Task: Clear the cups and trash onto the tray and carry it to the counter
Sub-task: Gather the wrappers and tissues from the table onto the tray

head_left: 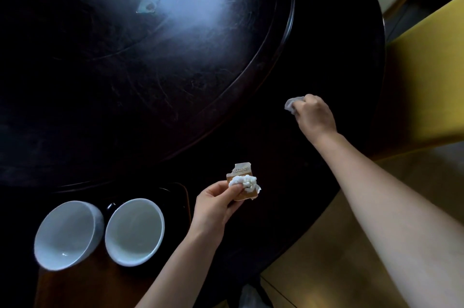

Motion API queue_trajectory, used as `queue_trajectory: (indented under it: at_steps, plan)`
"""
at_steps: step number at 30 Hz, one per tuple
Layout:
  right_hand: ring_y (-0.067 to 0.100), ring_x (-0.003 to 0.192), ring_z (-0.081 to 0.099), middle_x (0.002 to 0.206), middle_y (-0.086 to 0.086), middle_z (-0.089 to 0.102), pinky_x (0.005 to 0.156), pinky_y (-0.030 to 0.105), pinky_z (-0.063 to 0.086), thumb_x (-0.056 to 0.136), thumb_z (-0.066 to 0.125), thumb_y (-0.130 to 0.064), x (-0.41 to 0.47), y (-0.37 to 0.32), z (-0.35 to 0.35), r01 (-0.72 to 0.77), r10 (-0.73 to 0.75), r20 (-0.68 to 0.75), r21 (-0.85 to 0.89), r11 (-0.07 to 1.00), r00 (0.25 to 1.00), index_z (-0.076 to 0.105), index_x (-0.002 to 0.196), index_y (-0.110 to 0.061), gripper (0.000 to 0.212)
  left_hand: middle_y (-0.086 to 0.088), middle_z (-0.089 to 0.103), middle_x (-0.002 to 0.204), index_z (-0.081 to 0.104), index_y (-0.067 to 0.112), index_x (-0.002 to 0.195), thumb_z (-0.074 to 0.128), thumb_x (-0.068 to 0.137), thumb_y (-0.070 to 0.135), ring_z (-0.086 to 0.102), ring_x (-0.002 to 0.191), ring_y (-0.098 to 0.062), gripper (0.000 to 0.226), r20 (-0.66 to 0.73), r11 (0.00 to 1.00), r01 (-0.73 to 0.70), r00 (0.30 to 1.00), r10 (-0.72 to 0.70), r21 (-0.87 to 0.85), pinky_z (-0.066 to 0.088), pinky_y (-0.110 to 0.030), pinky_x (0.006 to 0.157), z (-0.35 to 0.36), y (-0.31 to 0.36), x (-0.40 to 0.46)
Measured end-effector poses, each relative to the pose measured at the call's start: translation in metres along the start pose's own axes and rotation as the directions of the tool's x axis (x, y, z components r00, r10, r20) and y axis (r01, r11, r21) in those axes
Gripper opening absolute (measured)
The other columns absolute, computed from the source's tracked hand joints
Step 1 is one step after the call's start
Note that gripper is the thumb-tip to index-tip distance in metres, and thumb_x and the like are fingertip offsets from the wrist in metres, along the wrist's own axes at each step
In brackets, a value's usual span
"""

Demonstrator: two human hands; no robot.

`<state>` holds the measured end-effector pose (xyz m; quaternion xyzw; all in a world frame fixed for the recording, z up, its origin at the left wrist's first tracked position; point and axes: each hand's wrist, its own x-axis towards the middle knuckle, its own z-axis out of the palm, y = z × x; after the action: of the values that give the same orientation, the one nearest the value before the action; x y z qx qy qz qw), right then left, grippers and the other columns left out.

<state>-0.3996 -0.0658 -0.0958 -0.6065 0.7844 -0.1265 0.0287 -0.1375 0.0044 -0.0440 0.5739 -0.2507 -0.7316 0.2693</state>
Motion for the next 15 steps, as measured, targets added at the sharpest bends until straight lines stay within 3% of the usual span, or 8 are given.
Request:
queue_trajectory:
  at_steps: [2,5,10,15]
  plan:
    - [0.038,0.09,0.058,0.09,0.021,0.062,0.069,0.033,0.043,0.083,0.053,0.003,-0.006,-0.007,-0.005,-0.024,0.028,-0.048,0.09,0.996,0.998,0.066,0.089,0.0,0.015,-0.006,0.075,0.081,0.069,0.006,0.079,0.064,0.081,0.006,0.071,0.083,-0.014,0.006,0.0,1.0,-0.002,1.0,0.002,-0.005,0.055,-0.02,0.068,-0.001,0.001,-0.002]
    - [0.039,0.077,0.062,0.079,0.019,0.065,0.067,0.036,0.049,0.076,0.061,0.002,-0.024,-0.024,-0.015,-0.031,0.055,-0.104,0.217,0.976,0.993,0.068,0.081,-0.005,0.012,-0.006,0.075,0.083,0.069,0.004,0.082,0.063,0.081,0.006,0.071,0.082,-0.015,0.006,0.003,1.0,-0.009,1.0,0.009,-0.003,0.055,-0.02,0.068,-0.004,0.004,-0.007]
    - [0.028,0.081,0.063,0.087,0.011,0.067,0.069,0.037,0.053,0.076,0.067,-0.006,-0.087,-0.071,-0.039,-0.021,0.1,-0.187,0.384,0.923,0.977,0.068,0.092,-0.01,0.017,-0.011,0.074,0.084,0.069,0.004,0.078,0.065,0.079,0.006,0.071,0.083,-0.019,0.005,0.033,0.996,-0.082,0.996,0.08,0.038,0.055,-0.021,0.068,-0.015,0.017,-0.027]
    - [0.021,0.09,0.062,0.096,0.008,0.065,0.078,0.032,0.054,0.081,0.063,-0.015,-0.163,-0.126,-0.057,0.013,0.062,-0.131,0.506,0.863,0.989,0.065,0.099,-0.011,0.019,-0.01,0.075,0.077,0.071,0.01,0.072,0.074,0.064,0.02,0.071,0.077,-0.02,0.013,0.081,0.966,-0.217,0.975,0.207,0.14,0.055,-0.021,0.069,-0.047,0.037,-0.064]
